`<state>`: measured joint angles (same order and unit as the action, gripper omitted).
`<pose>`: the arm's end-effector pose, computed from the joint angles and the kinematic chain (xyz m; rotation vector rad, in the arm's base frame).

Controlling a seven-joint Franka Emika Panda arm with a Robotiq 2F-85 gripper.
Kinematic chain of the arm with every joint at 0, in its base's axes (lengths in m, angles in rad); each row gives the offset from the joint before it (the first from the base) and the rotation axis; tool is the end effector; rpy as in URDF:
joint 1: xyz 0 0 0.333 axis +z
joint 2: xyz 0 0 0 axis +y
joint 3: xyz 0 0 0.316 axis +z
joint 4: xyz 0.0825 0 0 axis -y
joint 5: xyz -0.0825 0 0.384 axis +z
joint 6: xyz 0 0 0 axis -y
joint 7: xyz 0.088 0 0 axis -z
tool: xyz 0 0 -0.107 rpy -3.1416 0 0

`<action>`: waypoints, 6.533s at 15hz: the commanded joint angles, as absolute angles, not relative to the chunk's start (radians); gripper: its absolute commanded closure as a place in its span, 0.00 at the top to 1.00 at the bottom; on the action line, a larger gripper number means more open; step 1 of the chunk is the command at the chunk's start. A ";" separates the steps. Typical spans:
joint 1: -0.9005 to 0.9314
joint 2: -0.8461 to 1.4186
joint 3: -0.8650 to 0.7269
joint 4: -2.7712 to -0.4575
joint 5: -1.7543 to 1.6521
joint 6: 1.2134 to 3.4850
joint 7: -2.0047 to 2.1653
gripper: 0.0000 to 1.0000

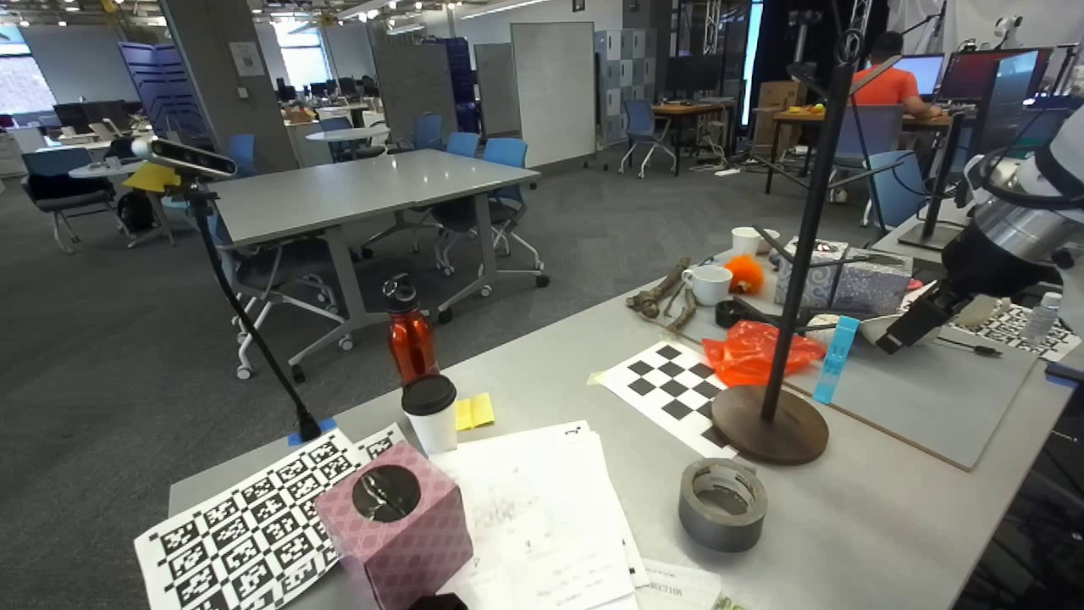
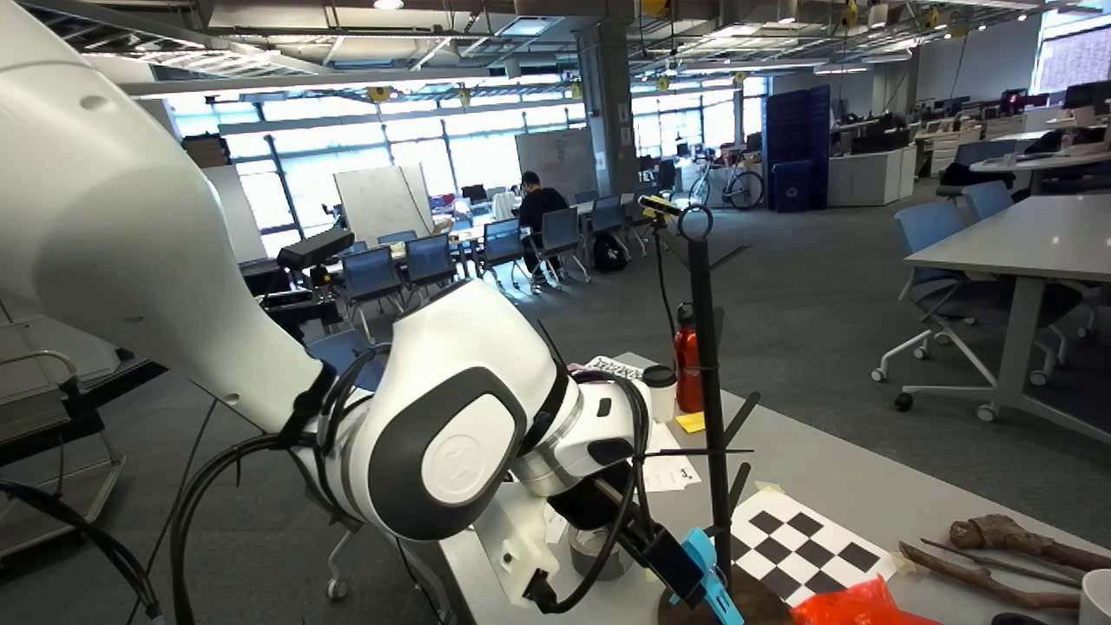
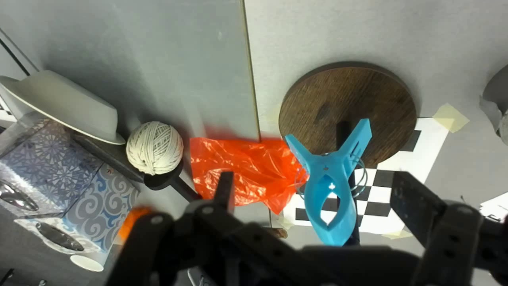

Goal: Take the blue peg from the hanger and place it on the table

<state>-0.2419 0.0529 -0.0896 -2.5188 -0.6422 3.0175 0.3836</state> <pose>0.4766 -0.1172 0.2987 2.8626 -0.1334 0.6250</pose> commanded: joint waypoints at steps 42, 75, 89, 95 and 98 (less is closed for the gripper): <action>-0.209 0.197 -0.121 -2.399 -0.680 3.110 0.409 0.19; -0.213 0.295 -0.260 -2.335 -0.646 3.040 0.493 0.19; -0.149 0.466 -0.322 -2.178 -0.280 3.006 0.312 0.84; -0.122 0.472 -0.336 -2.171 -0.183 3.003 0.252 1.00; -0.121 0.441 -0.328 -2.200 -0.156 2.992 0.236 1.00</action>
